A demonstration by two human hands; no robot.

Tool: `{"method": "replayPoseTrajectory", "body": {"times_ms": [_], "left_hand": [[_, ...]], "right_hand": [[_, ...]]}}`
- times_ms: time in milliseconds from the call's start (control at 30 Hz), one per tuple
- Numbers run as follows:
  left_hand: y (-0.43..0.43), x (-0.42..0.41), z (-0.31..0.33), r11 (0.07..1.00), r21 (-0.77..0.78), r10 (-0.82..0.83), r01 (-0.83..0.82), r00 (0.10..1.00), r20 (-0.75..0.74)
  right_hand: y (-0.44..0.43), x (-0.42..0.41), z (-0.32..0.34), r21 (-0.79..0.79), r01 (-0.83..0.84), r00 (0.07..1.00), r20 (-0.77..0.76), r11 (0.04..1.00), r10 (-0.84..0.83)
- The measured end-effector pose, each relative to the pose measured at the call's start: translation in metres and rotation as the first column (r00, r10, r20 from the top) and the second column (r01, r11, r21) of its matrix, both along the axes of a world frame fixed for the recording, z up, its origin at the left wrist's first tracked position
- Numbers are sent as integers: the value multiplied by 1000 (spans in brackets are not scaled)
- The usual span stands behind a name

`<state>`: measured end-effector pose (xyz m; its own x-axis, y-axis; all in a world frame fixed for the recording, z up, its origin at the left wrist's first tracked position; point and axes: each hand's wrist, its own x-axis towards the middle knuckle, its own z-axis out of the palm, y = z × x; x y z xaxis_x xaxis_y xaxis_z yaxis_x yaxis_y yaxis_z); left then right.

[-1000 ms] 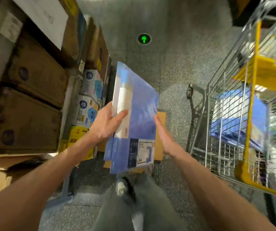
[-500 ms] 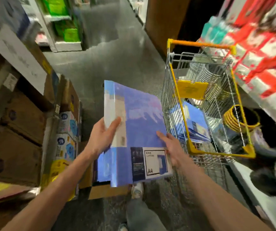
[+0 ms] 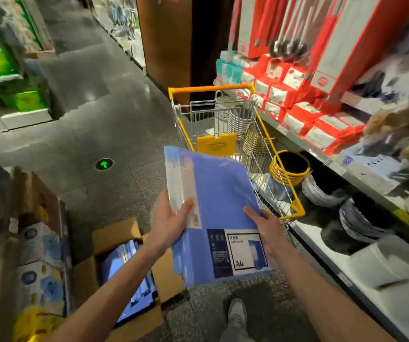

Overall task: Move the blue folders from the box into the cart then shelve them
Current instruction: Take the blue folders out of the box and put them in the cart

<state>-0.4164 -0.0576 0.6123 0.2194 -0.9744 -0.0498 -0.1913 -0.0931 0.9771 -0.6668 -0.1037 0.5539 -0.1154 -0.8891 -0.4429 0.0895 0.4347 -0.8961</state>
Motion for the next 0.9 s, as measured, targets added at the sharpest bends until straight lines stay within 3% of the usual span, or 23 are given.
{"method": "replayPoseTrajectory", "body": {"times_ms": [167, 333, 467, 600, 733, 900], "left_hand": [[-60, -69, -20, 999, -2, -46, 46, 997, 57], [-136, -120, -41, 999, 24, -44, 41, 987, 155], [-183, -146, -57, 994, 91, 38, -56, 981, 192], [-222, -163, -66, 983, 117, 114, -138, 974, 194], [-250, -164, -75, 971, 140, 155, -195, 955, 252], [-311, -161, -110, 943, 281, 107, -179, 962, 253]], "right_hand": [[-40, -66, -21, 58, 92, 996, -5, 994, -92], [-103, -120, -40, 62, 87, 995, -60, 994, -83], [-155, -147, -51, 175, -53, 989, -126, 983, 76], [-209, -158, -72, 261, -233, 907, -288, 937, 306], [-235, -149, -78, 292, -239, 851, -395, 926, 345], [-265, -140, -91, 338, -240, 853, -375, 910, 364]]}}
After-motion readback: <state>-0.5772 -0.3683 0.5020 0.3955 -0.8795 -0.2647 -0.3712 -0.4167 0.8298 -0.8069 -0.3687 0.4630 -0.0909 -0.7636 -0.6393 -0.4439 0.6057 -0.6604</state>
